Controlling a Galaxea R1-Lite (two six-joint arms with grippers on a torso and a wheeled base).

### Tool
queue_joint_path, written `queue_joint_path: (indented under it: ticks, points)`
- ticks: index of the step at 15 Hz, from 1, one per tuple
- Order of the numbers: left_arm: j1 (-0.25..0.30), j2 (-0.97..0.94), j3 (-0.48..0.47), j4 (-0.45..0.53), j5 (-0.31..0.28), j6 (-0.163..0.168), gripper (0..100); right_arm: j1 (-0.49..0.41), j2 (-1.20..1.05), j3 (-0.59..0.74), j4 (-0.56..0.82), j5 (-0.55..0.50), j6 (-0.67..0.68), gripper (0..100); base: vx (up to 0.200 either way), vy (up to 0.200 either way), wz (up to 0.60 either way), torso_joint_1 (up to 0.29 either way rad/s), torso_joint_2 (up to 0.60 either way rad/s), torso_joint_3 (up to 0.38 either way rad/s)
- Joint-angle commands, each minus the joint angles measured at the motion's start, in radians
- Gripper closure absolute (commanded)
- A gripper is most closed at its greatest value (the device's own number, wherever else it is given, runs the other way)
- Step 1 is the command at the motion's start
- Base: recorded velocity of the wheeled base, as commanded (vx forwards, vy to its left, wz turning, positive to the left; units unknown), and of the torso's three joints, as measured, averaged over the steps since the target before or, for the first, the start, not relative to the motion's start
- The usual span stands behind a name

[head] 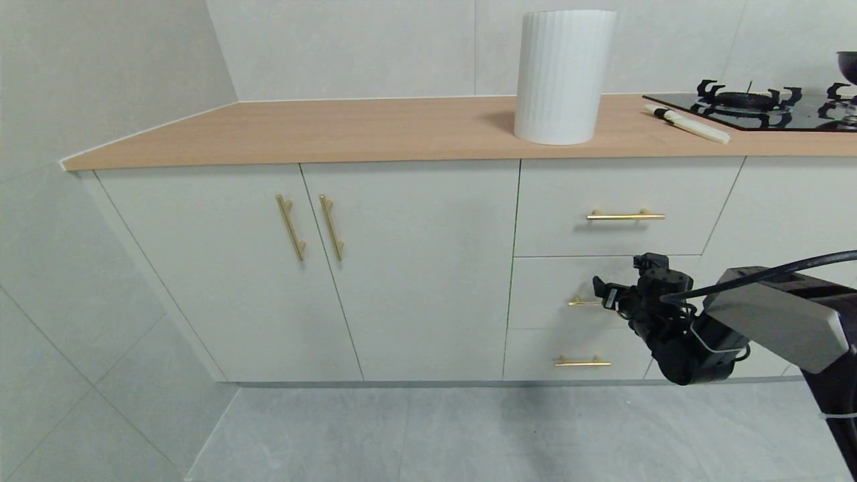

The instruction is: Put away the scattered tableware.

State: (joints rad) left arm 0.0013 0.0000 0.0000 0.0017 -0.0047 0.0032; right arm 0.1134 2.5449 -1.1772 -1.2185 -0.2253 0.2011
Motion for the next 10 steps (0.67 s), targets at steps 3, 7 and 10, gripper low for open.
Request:
queue_joint_path:
  ticks: [3, 7, 10]
  points:
    - [0.0, 0.0, 0.0, 0.0, 0.0, 0.0, 0, 0.014, -0.299, 0.338, 0.014, 0.244, -0.002, 0, 0.0, 0.0, 0.0, 0.0, 0.0, 0.0]
    - [0.0, 0.0, 0.0, 0.0, 0.0, 0.0, 0, 0.075, -0.551, 0.55, 0.059, 0.23, -0.006, 0, 0.0, 0.0, 0.0, 0.0, 0.0, 0.0]
    - [0.0, 0.0, 0.0, 0.0, 0.0, 0.0, 0, 0.089, -0.77, 0.752, 0.057, 0.159, -0.054, 0, 0.0, 0.0, 0.0, 0.0, 0.0, 0.0]
